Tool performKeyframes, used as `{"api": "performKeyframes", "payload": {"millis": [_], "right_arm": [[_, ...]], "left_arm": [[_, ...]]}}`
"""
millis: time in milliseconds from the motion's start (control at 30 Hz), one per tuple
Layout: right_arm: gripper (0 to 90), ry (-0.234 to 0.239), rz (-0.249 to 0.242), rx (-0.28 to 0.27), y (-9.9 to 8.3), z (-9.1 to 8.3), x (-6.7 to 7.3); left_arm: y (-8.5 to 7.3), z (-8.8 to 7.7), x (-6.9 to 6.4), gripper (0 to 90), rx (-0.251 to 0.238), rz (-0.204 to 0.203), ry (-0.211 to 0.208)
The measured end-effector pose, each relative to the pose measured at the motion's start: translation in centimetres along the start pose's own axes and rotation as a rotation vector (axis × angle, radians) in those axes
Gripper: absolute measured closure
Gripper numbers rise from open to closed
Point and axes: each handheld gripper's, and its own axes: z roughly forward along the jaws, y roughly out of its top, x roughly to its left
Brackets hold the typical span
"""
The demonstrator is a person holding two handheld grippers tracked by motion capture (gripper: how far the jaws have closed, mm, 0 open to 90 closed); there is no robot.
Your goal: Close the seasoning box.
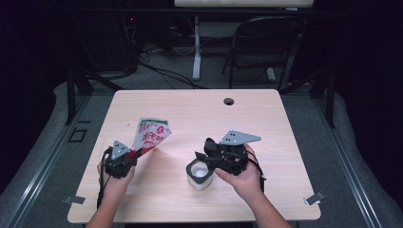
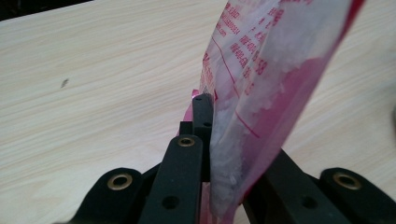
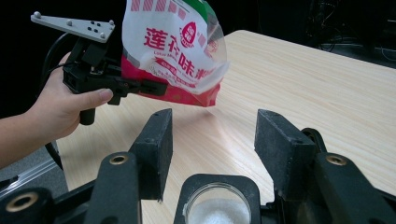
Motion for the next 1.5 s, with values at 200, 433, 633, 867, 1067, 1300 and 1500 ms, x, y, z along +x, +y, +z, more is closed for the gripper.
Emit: {"api": "performKeyframes", "payload": {"millis": [200,433,633,867,1067,1300,1500], "right_arm": [[47.2,0.002,0.004,-0.004,0.0,0.1,0.0],[47.2,-0.006,0.003,0.002,0.0,-0.1,-0.2],[47.2,0.001,0.002,0.005,-0.1,0.1,-0.1],[47.2,-0.001,0.006,0.013,-0.2,0.2,-0.2],[47.1,-0.002,0.002,0.02,-0.2,0.3,-0.2],[47.1,0.0,0.006,0.016,-0.2,0.3,-0.2],[47.1,0.001,0.006,0.019,-0.2,0.3,-0.2]], "left_arm": [[-0.2,-0.3,0.9,87.9,0.003,-0.011,0.06],[-0.6,-0.1,1.7,87.5,0.011,-0.026,0.118],[-1.0,-0.2,2.6,87.2,0.016,-0.042,0.158],[-1.4,-0.1,3.5,87.0,0.017,-0.068,0.184],[-1.7,0.2,3.8,84.6,0.031,-0.074,0.191],[-1.7,0.2,3.7,81.7,0.036,-0.073,0.185],[-1.7,0.1,3.8,75.2,0.035,-0.089,0.167]]}}
